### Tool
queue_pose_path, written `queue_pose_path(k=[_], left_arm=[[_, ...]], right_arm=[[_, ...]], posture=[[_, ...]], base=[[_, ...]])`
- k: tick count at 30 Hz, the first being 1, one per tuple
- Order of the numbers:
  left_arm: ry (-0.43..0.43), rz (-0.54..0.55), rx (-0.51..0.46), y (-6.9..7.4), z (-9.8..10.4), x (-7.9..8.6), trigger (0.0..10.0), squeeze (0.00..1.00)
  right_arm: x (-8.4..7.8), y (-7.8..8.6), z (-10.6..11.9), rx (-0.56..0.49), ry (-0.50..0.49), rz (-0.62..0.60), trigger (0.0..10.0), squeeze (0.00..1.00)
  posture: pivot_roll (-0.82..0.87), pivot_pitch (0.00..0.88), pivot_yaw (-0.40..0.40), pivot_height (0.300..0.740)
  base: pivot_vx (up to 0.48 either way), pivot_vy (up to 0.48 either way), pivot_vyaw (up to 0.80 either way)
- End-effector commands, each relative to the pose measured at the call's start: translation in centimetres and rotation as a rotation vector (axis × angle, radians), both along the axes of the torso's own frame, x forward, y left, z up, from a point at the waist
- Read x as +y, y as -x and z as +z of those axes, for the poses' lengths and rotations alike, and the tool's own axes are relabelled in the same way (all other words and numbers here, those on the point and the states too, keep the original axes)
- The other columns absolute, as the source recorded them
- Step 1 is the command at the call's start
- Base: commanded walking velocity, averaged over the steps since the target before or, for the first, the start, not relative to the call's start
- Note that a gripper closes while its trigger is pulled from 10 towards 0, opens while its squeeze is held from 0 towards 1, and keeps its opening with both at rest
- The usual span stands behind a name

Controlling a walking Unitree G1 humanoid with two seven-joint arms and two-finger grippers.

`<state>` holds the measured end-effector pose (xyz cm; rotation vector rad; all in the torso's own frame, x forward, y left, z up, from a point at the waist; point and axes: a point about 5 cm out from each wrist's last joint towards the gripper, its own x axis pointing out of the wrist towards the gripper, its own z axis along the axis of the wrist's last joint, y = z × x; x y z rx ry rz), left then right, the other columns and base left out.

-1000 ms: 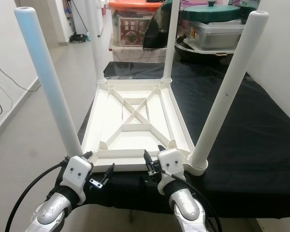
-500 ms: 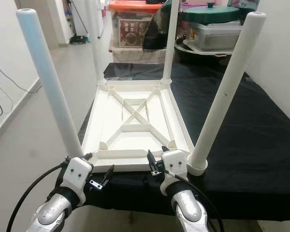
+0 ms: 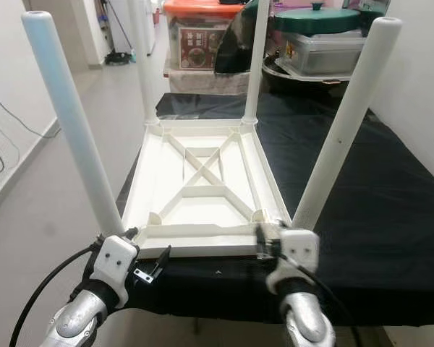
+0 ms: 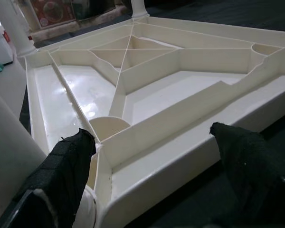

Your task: Building children table

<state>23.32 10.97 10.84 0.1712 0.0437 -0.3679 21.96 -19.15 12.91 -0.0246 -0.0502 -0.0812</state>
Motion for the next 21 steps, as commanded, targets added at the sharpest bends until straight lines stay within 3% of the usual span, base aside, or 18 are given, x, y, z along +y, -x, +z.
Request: queue_pose_path(k=[1,6,13,16,18,20,21], left_arm=[[-0.01,0.036,-0.027,-0.1,0.4,0.7,10.0,0.0],[-0.003,0.036,-0.015,-0.2,0.3,0.8,10.0,0.0],[-0.006,0.033,-0.009,-0.3,0.2,0.7,10.0,0.0],[-0.011,0.025,-0.006,-0.2,0.2,0.6,10.0,0.0],[-0.011,0.025,-0.006,-0.2,0.2,0.6,10.0,0.0],[-0.014,0.015,-0.006,-0.2,0.1,0.5,10.0,0.0],[-0.014,0.015,-0.006,-0.2,0.1,0.5,10.0,0.0]], right_arm=[[0.0,0.1,0.3,-0.018,-0.001,-0.014,10.0,0.0],[0.4,0.5,0.2,-0.018,-0.004,0.049,10.0,0.0],[-0.1,0.5,0.1,-0.01,0.001,0.005,10.0,0.0],[-1.5,0.6,-0.2,0.012,-0.001,-0.107,10.0,0.0],[-1.5,0.6,-0.2,0.012,-0.001,-0.107,10.0,0.0],[-3.6,1.4,-0.8,0.063,-0.012,-0.275,10.0,0.0],[-3.6,1.4,-0.8,0.063,-0.012,-0.275,10.0,0.0]], posture=[[0.02,0.027,-0.011,0.74],[0.02,0.025,-0.005,0.74],[0.02,0.025,-0.005,0.74],[0.02,0.027,-0.002,0.74],[0.02,0.027,-0.002,0.74],[0.02,0.032,-0.002,0.74],[0.02,0.032,-0.002,0.74]], base=[[0.0,0.0,0.0],[0.0,0.0,0.0],[0.0,0.0,0.0],[0.0,0.0,0.0],[0.0,0.0,0.0],[0.0,0.0,0.0],[0.0,0.0,0.0]])
